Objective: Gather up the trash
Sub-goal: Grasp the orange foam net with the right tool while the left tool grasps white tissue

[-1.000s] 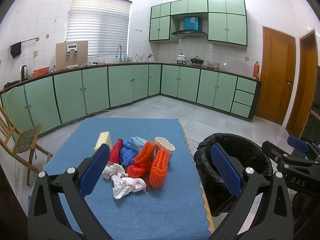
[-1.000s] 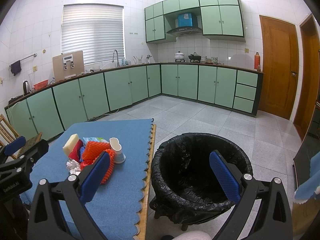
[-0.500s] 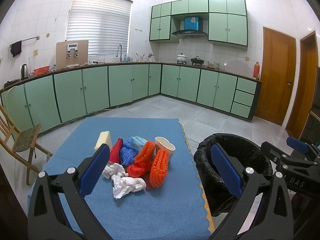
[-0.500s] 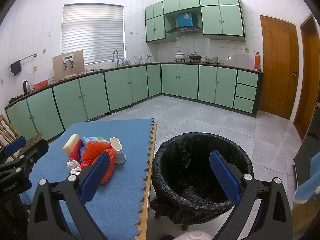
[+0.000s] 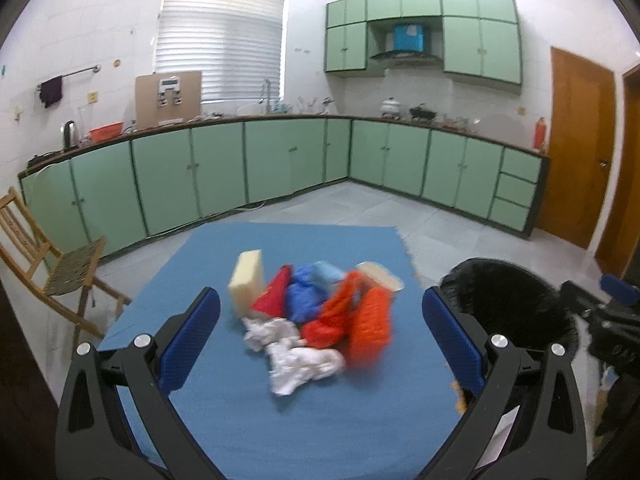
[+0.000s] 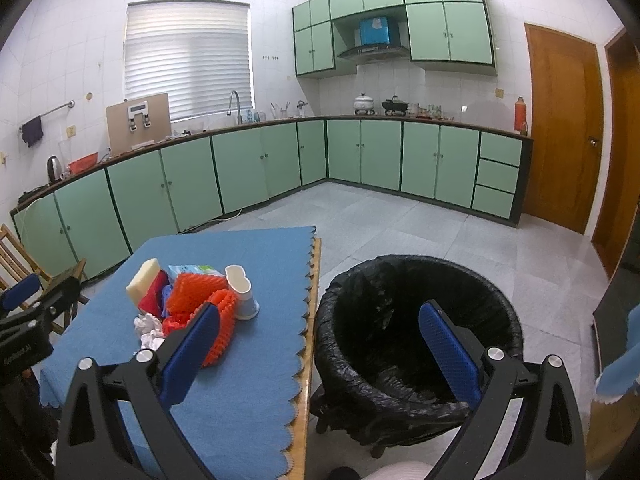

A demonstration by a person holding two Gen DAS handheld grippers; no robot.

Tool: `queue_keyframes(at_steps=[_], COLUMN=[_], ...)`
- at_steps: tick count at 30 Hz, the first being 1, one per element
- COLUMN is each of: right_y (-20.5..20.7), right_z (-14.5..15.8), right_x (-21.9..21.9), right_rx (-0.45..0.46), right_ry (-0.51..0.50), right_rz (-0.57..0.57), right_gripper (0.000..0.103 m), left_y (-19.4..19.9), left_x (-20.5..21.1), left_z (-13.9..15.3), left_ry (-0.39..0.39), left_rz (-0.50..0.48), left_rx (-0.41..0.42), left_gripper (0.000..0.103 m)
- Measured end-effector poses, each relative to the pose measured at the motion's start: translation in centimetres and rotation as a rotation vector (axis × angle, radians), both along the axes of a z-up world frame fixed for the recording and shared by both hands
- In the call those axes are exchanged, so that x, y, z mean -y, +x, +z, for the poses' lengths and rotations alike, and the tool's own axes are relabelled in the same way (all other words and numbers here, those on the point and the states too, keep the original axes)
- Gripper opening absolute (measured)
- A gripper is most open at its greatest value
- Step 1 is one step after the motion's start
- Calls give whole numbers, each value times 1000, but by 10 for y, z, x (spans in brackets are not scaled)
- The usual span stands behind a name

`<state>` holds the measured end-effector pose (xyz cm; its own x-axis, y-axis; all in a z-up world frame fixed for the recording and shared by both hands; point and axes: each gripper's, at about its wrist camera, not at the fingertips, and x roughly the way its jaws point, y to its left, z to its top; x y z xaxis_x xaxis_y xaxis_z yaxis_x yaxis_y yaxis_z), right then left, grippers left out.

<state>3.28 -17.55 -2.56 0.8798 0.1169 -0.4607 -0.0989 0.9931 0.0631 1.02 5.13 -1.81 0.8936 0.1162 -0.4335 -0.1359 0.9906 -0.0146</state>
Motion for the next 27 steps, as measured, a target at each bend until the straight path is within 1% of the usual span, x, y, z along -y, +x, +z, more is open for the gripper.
queue_keyframes(at_steps=[2,5,6,7,11,15,18,20,24,26,27], right_y=[6,17,22,27,42,59,73,80,90,96,97], right_z=[-6,-17,-23,-28,-46,-70,-91,-101,-116,-123,-125], right_x=[-5,-17,-24,-28,-48,-80,-104,-114,-130,-135,-137], right_rx=[-9,-11,-18,-22,-36,-60,-95,-118,-159,-185,-195], right_ry=[4,6,6,10,21,-10,-20,-19,-26,-32,-28], right_rz=[5,12,18,23,49,97,132,143,166,175,181], right_gripper=[97,97,95,92,91,87,82,81,77,71,65], left_y=[5,15,17,20,29,36,41,43,49,52,53], left_x=[-13,-30,-35,-41,-59,-73,-82,-87,-94,-97,-98], left_z=[-10,-26,-32,-36,-53,-69,-80,-85,-92,-96,-98], left_ry=[9,-4,-5,-4,18,35,39,41,57,55,50], left_rz=[25,39,48,56,87,112,122,127,128,124,121], left_rx=[-24,-71,-80,-85,-98,-120,-145,-149,-154,-162,-167], left_gripper=[98,98,98,98,98,98,98,98,98,98,98])
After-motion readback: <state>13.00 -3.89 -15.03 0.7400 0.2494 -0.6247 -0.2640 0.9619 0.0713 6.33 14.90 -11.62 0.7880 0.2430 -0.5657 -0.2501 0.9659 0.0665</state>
